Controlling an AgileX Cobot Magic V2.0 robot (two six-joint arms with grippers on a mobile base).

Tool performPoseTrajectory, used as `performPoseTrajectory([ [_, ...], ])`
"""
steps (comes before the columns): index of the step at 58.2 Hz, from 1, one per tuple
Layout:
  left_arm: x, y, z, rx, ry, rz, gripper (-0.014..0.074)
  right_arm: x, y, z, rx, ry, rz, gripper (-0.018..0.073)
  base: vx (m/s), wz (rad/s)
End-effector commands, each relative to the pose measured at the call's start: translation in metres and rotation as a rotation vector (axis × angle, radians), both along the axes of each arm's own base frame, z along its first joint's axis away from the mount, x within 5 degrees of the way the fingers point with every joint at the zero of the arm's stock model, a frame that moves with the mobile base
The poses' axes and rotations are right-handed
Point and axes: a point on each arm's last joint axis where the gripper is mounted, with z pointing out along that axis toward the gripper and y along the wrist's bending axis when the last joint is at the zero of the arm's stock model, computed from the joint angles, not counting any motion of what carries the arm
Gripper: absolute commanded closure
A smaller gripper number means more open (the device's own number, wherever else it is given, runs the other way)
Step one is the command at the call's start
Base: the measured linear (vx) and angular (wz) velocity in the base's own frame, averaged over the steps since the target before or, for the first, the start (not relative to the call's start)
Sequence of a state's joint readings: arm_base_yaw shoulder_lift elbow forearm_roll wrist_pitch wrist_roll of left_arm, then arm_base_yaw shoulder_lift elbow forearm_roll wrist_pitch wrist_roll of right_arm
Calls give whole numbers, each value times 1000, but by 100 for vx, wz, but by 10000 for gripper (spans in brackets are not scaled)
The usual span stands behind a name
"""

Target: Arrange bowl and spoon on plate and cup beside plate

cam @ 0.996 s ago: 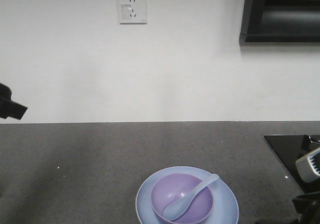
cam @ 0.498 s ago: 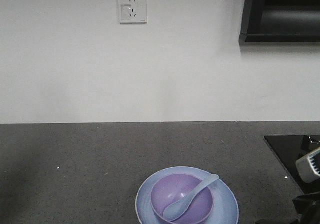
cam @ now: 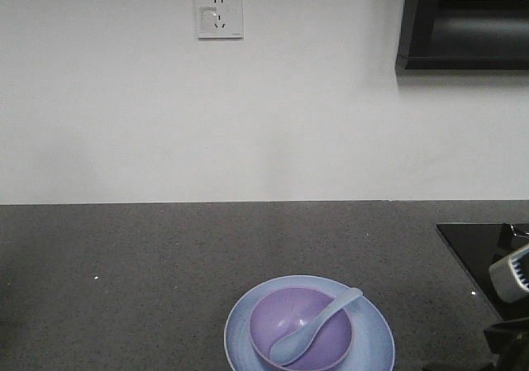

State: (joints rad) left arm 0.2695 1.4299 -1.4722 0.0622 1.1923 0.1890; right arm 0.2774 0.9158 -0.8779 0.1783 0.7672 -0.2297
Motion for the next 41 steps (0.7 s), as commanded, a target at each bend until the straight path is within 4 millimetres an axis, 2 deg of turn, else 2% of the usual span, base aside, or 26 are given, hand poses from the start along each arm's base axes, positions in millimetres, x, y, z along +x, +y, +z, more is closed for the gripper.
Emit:
performPoseTrajectory([
  [1,2,6,13,16,-96,27,7,2,0,16,29,-105,-6,10,0,0],
  [24,35,39,-15,-77,-59,99,7,2,0,16,29,-104,-6,10,0,0],
  [41,62,46,-41,-147,-18,81,9,2,0,16,30,-107,-6,10,0,0],
])
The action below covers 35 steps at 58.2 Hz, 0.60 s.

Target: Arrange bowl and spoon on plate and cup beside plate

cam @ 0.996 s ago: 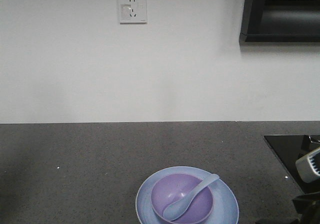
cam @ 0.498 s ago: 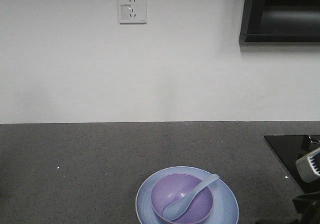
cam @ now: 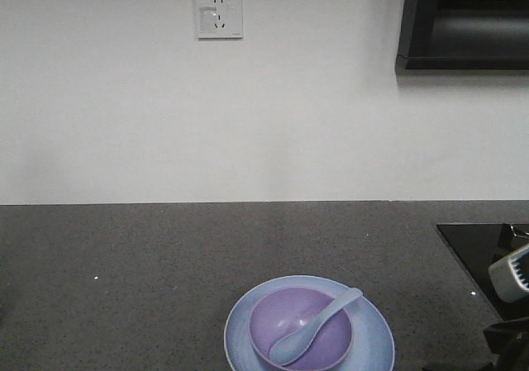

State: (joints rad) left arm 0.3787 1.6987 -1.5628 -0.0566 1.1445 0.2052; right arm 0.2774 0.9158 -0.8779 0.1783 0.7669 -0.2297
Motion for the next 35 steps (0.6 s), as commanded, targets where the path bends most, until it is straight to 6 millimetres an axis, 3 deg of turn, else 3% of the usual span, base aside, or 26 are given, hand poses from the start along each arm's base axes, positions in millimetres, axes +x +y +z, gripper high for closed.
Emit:
performPoseTrajectory([
  [1,4,-1,17,-1,-103,-2,10,2,0,16,30,-107,-6,10,0,0],
  [13,8,-1,11,-24,-90,-9,69,2,0,16,30,-107,-6,10,0,0],
  [35,7,-1,10,-27,-83,-10,311,2,0,16,30,-107,-6,10,0,0],
])
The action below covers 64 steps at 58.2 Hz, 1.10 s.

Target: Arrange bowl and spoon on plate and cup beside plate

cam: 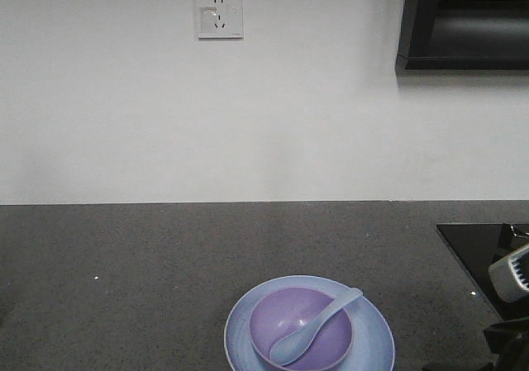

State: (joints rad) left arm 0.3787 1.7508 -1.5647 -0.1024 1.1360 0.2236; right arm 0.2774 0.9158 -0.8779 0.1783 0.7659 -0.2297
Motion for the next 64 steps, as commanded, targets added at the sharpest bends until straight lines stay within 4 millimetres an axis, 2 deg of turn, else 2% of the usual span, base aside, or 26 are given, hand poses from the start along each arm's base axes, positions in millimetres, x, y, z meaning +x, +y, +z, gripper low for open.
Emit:
performPoseTrajectory([
  [1,-4,-2,28,23,-106,6,321,2,0,16,29,-106,-6,10,0,0],
  [4,-4,-2,28,23,-106,6,354,2,0,16,29,-106,-6,10,0,0],
  [5,-4,-2,28,23,-106,6,409,2,0,16,29,-106,-6,10,0,0],
  [14,-4,-4,29,8,-112,6,457,2,0,16,29,-106,-6,10,0,0],
  [22,-4,-7,31,-13,-129,-10,472,2,0,16,29,-106,-6,10,0,0],
  [45,-18,-31,72,-105,-317,-127,471,2,0,16,29,-106,-6,10,0,0],
  [53,-21,-52,84,-160,-382,-251,468,2,0,16,28,-103,-5,10,0,0],
  [59,-17,-78,85,-181,-380,-346,466,2,0,16,29,-103,-6,10,0,0],
  [64,-12,-109,84,-184,-372,-436,464,2,0,16,29,-103,-6,10,0,0],
])
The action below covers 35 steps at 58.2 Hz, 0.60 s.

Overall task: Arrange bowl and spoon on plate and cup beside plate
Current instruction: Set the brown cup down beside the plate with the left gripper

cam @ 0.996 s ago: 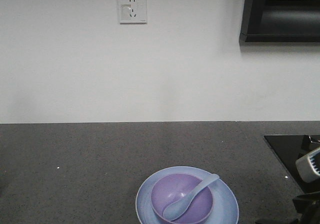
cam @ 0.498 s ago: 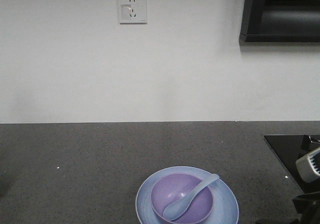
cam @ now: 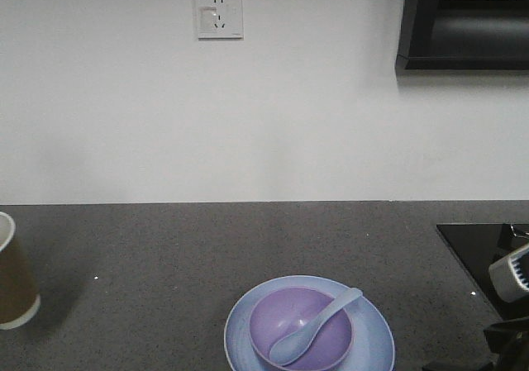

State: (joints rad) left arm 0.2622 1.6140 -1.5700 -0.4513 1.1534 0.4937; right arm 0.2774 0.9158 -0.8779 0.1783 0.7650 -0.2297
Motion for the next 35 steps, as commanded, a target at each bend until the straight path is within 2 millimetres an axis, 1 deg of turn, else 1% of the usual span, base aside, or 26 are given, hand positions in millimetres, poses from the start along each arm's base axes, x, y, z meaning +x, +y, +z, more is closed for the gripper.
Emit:
performPoseTrajectory([
  [1,-3,-38,27,-22,-119,-91,463,2,0,16,28,-103,-5,10,0,0],
  [10,1,-83,28,4,-163,-185,460,1,0,16,28,-101,-5,10,0,0],
  [14,3,-103,25,7,-160,-219,457,1,0,16,28,-101,-5,10,0,0],
  [18,7,-121,17,14,-141,-253,456,2,0,16,28,-103,-5,10,0,0],
  [28,20,-152,-9,4,-81,-311,452,1,0,16,28,-102,-5,10,0,0],
  [35,29,-161,-25,-1,-54,-313,449,1,0,16,28,-102,-5,10,0,0],
])
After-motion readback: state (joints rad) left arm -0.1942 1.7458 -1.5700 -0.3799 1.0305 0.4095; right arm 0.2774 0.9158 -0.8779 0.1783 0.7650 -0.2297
